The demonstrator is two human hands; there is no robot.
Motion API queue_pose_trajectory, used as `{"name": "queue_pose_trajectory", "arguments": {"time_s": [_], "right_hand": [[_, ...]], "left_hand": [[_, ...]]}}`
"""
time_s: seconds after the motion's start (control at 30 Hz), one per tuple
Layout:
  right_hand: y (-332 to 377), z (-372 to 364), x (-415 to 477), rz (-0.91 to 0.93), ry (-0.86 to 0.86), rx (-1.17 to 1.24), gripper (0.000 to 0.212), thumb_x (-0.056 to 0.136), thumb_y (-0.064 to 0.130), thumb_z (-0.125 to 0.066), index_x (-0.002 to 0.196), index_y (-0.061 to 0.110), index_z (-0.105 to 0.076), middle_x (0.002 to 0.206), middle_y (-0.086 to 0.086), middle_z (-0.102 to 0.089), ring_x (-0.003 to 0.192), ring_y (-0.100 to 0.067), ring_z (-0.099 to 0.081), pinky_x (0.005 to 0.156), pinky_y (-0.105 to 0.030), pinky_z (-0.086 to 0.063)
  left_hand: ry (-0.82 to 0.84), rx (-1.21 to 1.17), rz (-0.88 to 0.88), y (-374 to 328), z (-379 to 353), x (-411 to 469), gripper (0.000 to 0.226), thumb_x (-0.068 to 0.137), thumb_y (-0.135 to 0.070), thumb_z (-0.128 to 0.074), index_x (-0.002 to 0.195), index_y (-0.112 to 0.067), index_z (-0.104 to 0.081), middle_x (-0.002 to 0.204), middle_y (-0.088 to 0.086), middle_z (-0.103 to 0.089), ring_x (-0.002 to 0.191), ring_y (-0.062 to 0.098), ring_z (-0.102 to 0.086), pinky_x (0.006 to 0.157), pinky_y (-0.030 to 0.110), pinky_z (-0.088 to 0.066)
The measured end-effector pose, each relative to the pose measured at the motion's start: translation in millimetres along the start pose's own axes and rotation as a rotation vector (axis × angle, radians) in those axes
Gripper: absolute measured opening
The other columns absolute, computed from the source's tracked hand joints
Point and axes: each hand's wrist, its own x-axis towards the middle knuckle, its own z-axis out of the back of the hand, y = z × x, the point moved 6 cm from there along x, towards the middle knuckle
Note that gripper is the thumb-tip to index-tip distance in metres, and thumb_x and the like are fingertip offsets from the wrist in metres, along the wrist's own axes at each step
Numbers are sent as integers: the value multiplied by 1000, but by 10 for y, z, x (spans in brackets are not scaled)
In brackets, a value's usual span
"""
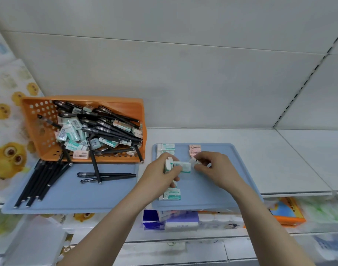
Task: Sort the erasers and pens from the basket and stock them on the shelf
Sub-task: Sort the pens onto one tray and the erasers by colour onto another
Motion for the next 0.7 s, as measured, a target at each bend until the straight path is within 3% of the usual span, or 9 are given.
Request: {"name": "queue_pose_trajectory", "arguments": {"time_s": [0.1, 0.2, 0.3, 0.4, 0.47, 0.53, 0.63, 0.7], "right_hand": [[-27, 36, 14, -45, -32, 87, 21, 80, 18, -74, 93, 31, -64, 78, 9, -66, 68, -5, -59, 64, -16, -45], [48, 49, 50, -3, -17, 138, 21, 82, 17, -73, 94, 31, -65, 80, 8, -67, 69, -5, -60, 67, -17, -47], [169, 14, 113, 60, 3, 152, 20, 86, 15, -66, 97, 32, -67, 84, 9, -67, 71, -4, -60, 69, -19, -47], [334, -89, 240, 120, 35, 156, 20, 88, 13, -64, 97, 31, -68, 83, 8, -67, 70, -5, -57, 67, -18, -46], [462, -186, 366, 168, 49, 151, 21, 89, 14, -64, 98, 32, -70, 82, 8, -67, 69, -4, -57, 67, -15, -45], [575, -298, 492, 211, 59, 98, 22, 88, 11, -64, 100, 29, -72, 85, 4, -65, 75, -9, -57, 73, -20, -45], [594, -452, 577, 219, 53, -54, 22, 87, 10, -63, 103, 23, -74, 96, -4, -59, 89, -19, -56, 81, -30, -44], [573, -508, 547, 233, 56, -95, 18, 88, 17, -65, 102, 23, -74, 102, -5, -59, 96, -21, -55, 81, -29, -40]], "left_hand": [[56, 92, -37, 19, 16, -113, 6, 93, -27, -59, 99, -28, -61, 84, -1, -70, 67, 9, -65, 65, 28, -55], [14, 82, -40, 61, 70, -187, 8, 92, -30, -62, 99, -34, -62, 91, -7, -68, 79, 9, -66, 66, 29, -56], [-49, 50, -6, 115, 137, -251, 10, 92, -25, -61, 97, -34, -62, 94, -11, -67, 77, 2, -66, 63, 21, -55], [-90, -3, 38, 184, 195, -324, 14, 92, -17, -61, 96, -30, -64, 94, -7, -70, 75, 11, -68, 66, 31, -59], [-123, -39, 60, 221, 239, -373, 15, 92, -13, -61, 99, -26, -65, 89, -5, -69, 68, 3, -66, 62, 25, -55], [-160, -96, 84, 266, 293, -408, 15, 92, -10, -60, 101, -21, -66, 87, -2, -69, 65, 0, -64, 60, 21, -53], [-188, -144, 113, 332, 356, -446, 17, 89, -10, -64, 99, -23, -67, 93, 2, -70, 77, 13, -67, 70, 34, -59], [-196, -152, 108, 357, 395, -457, 17, 89, -10, -65, 100, -24, -67, 94, 1, -69, 80, 12, -67, 71, 32, -59]]}}
